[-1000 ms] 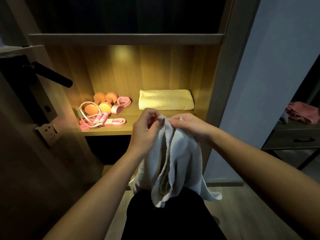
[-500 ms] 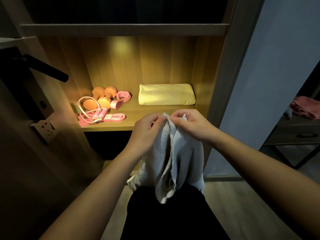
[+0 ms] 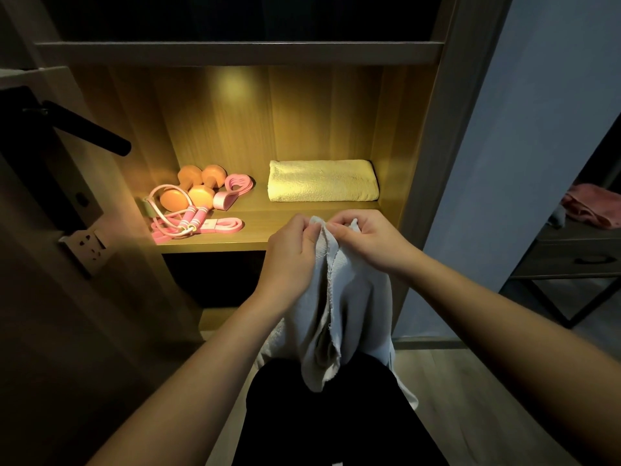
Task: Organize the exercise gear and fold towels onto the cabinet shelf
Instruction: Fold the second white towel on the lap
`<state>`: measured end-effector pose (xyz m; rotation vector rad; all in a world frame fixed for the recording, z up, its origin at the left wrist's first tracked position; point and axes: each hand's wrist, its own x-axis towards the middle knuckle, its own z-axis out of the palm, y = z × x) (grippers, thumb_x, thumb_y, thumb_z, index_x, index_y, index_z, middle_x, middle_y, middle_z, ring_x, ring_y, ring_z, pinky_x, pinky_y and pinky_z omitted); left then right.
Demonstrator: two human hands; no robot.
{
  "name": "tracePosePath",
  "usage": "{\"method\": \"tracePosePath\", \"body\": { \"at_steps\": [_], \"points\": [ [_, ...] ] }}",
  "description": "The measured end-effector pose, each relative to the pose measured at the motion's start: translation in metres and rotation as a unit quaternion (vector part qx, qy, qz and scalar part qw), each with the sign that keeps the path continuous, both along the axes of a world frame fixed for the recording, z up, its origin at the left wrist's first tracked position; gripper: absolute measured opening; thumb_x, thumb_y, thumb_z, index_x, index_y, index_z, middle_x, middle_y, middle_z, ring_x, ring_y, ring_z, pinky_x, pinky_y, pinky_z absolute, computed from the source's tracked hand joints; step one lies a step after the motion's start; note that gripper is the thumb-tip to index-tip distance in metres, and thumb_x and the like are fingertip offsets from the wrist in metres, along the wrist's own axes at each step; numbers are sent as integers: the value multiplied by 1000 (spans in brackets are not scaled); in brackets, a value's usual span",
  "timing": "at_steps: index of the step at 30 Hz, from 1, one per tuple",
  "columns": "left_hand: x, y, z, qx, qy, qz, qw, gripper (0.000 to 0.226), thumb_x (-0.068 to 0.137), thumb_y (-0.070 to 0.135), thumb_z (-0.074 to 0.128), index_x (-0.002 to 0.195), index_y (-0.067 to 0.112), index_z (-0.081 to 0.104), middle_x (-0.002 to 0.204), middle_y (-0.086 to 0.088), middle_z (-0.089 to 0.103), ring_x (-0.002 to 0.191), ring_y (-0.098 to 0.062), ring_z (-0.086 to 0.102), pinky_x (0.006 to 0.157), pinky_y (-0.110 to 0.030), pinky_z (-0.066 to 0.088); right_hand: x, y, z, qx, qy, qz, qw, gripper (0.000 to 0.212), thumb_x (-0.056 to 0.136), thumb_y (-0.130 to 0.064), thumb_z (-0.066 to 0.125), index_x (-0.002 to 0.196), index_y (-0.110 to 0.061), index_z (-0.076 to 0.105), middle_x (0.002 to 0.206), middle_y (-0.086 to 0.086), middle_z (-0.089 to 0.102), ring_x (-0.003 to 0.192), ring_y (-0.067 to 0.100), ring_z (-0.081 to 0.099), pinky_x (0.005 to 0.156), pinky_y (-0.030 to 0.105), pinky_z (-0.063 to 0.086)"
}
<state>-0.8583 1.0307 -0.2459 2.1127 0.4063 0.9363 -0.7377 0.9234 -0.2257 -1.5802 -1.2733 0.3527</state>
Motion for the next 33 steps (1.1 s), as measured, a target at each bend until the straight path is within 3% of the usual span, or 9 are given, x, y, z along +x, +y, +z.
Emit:
{"method": "tracePosePath", "body": {
  "at_steps": [4, 10, 12, 14, 18, 22, 26, 29, 33],
  "points": [
    [3, -4, -2, 49, -7, 23, 999, 27, 103, 17, 42, 84, 2, 53, 73, -4, 53, 71, -27, 49, 61, -34, 26, -2, 2, -1, 1, -11, -12, 1000, 18, 97, -12, 56, 86, -7, 70, 79, 0, 65, 73, 6, 55, 71, 24, 42],
    [4, 0, -4, -1, -6, 49, 999, 27, 106, 25, 33, 87, 11, 47, 74, 2, 48, 69, -17, 46, 59, -30, 31, 3, 0, 0, -32, -25, -24, 999, 18, 97, -20, 56, 87, -17, 71, 84, -10, 69, 78, 1, 60, 74, 21, 46],
    [3, 27, -2, -52, -2, 106, 993, 32, 106, 28, 29, 94, 8, 50, 82, -6, 52, 79, -25, 50, 66, -34, 36, 21, -4, 3, -41, -29, -86, 995, 19, 97, -29, 56, 82, -29, 68, 77, -22, 67, 75, -9, 59, 71, 20, 43],
    [-5, 66, 0, -94, 6, 179, 979, 33, 106, 33, 27, 98, 10, 50, 87, -7, 52, 87, -26, 50, 72, -36, 35, 49, -14, 6, -36, -29, -204, 978, 20, 96, -38, 56, 79, -32, 67, 73, -20, 64, 75, -6, 57, 69, 23, 38],
    [-22, 118, 0, -101, 84, 279, 951, 40, 104, 44, 26, 96, 14, 51, 89, -5, 50, 89, -26, 51, 75, -37, 35, 95, -34, -1, -76, 26, -359, 930, 30, 95, -46, 51, 96, -20, 65, 102, 1, 64, 93, 14, 55, 77, 30, 40],
    [-9, 97, 8, -64, 90, 155, 982, 48, 98, 48, 45, 77, 7, 58, 77, -11, 56, 79, -27, 53, 66, -35, 36, 76, -18, 3, -73, 57, -256, 962, 29, 100, -22, 35, 118, -17, 58, 119, -2, 51, 102, 7, 47, 75, 20, 35],
    [14, 44, 28, -22, 115, -29, 993, 35, 88, 51, 63, 99, 18, 67, 106, 3, 66, 101, -13, 57, 75, -22, 39, 33, 0, 23, -61, 80, -101, 990, 33, 90, -22, 38, 121, -27, 49, 106, -9, 48, 92, -1, 44, 77, 20, 37],
    [22, 23, 49, 24, 130, -100, 986, 46, 88, 52, 62, 125, 26, 62, 125, 10, 62, 115, -7, 53, 90, -23, 41, 20, 0, 35, -13, 35, -17, 999, 29, 100, -17, 46, 127, -28, 43, 105, -6, 55, 96, 5, 56, 80, 17, 48],
    [23, 21, 62, 21, 148, -135, 980, 23, 93, 34, 61, 101, 15, 71, 97, -1, 70, 92, -16, 62, 77, -32, 44, 18, -6, 39, 38, -5, -35, 999, 33, 96, -13, 57, 125, -26, 46, 99, 10, 59, 91, 21, 62, 83, 31, 54]
  ]
}}
